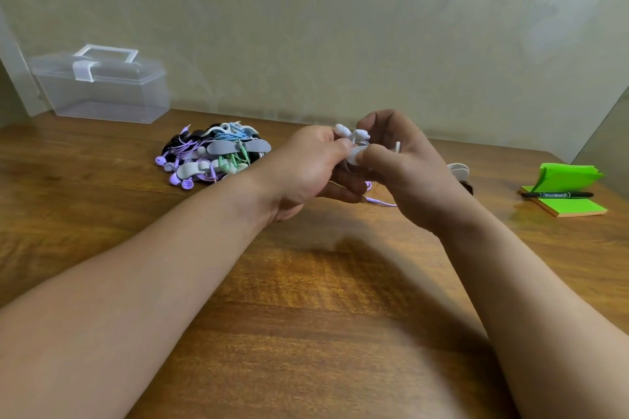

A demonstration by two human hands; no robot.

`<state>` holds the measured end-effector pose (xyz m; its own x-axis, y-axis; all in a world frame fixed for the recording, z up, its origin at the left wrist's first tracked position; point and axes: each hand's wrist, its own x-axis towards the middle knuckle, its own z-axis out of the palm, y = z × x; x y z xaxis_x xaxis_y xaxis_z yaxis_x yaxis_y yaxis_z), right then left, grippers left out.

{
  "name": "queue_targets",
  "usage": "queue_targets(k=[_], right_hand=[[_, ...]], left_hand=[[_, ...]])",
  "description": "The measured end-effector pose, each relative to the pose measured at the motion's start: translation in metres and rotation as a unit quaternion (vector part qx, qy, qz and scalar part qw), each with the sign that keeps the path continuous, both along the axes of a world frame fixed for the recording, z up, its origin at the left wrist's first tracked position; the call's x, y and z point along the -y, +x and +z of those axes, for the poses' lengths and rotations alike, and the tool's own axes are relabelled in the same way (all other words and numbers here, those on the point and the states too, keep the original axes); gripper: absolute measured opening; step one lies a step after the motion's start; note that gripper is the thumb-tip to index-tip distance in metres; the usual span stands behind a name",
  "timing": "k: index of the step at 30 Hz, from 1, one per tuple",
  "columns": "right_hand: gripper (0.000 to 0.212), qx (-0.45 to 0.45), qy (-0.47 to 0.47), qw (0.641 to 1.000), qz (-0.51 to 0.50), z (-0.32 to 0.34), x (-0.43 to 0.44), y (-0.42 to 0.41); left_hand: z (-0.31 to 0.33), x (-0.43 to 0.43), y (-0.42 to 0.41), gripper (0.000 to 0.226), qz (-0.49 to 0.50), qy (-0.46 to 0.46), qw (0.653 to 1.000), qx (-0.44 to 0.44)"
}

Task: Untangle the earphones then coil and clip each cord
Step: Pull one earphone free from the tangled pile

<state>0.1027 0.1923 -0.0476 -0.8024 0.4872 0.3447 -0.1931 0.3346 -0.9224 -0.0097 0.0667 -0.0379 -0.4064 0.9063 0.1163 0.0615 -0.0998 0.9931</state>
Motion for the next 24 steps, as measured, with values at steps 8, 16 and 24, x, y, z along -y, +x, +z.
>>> queue_targets(k=[8, 16, 24], right_hand=[[0.039, -0.013, -0.027, 0.999, 0.012, 0.0, -0.002, 0.001], [0.043, -0.014, -0.056, 0.998, 0.031, 0.004, -0.004, 0.004], [0.036, 0.042, 0.137, 0.985, -0.096, 0.0, 0.006, 0.002]], left_hand=[[0.003, -0.001, 0.003, 0.025, 0.026, -0.016, 1.0, 0.006], [0.004, 0.0, -0.008, 0.022, -0.013, -0.029, 0.997, 0.073], [-0.017, -0.019, 0.008, 0.019, 0.101, 0.012, 0.991, 0.084]])
